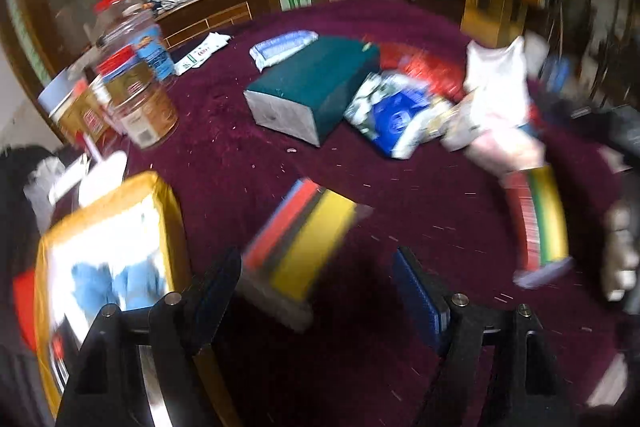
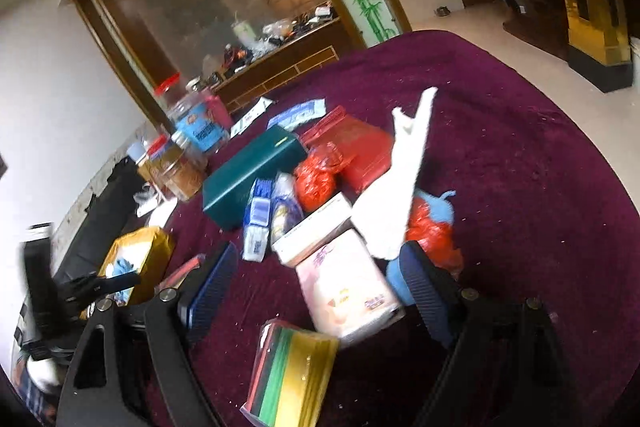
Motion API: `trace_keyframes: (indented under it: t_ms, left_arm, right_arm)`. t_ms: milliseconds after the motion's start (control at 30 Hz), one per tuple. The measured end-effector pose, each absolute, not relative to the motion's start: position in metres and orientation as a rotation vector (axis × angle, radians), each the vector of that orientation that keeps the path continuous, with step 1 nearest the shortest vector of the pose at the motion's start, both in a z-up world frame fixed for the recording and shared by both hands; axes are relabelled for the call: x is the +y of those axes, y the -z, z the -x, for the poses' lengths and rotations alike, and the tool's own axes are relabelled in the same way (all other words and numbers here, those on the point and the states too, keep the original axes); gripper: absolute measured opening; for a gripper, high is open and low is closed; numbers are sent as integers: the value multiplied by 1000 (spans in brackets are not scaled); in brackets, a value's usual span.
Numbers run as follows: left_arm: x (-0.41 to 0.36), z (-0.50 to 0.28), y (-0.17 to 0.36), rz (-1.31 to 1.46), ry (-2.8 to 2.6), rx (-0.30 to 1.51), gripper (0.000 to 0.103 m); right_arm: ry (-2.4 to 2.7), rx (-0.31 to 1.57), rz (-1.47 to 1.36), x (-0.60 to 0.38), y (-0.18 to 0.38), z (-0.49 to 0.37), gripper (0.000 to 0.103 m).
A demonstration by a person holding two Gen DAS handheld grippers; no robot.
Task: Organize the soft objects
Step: 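Grasp the red-black-yellow striped pack with the left tool while the right tool grasps the green-striped pack, then lower both striped packs into the tray and open both tools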
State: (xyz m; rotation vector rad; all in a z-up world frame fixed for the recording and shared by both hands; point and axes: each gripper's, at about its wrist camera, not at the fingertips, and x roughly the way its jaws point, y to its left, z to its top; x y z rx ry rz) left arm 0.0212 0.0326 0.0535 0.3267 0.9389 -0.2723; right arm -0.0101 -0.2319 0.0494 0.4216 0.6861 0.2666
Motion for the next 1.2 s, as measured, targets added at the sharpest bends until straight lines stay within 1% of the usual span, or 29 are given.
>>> trace_keyframes:
  t_ms: [133, 167, 200, 233, 267, 300, 333, 367, 433, 533, 800, 933, 1033, 1200]
  left_arm:
    - [17, -48, -24, -457, 249, 999, 81]
    - [14, -52, -17, -487, 246, 1015, 84]
    - [15, -53, -17, -489, 245, 984, 94]
    - [15, -55, -16, -490, 240, 980, 97]
    - [17, -57, -15, -466, 240, 998, 97]
    - [21, -58, -15, -426, 243, 1014, 88]
    - [24, -57, -17, -369, 276, 1039, 64]
    - [25, -55, -19, -320, 313, 1061, 51]
    - [22, -41, -23, -324, 303, 1049, 49]
    - [18, -19, -29, -281, 333, 1027, 48]
    - [34, 62, -80, -63, 385, 871, 49]
    - [53, 91, -93, 42, 397, 821, 49]
    - [73, 108, -97, 112, 398, 791, 49]
    - [110, 127, -96, 199, 364, 760, 49]
  right_arm:
    - [-268, 699, -464, -239, -45, 9, 82]
    - [-268, 698, -468, -240, -45, 9, 82]
    - [-270, 701, -472, -240, -45, 8, 82]
    - [-269, 703, -469, -240, -44, 8, 82]
    - [-268, 708, -465, -240, -44, 8, 82]
    - [-269, 713, -460, -240, -43, 8, 82]
    - [-269, 718, -456, -238, -42, 7, 82]
    - [-266, 723, -451, -237, -42, 6, 82]
    - [-256, 732, -441, -235, -40, 6, 82]
    - [-244, 744, -435, -235, -38, 5, 82]
    - [-212, 774, -443, -238, -32, 5, 82]
    - [-237, 828, -484, -234, -35, 26, 82]
    - [-257, 907, -409, -210, -33, 39, 82]
    - [-222, 964, -245, -167, -27, 38, 82]
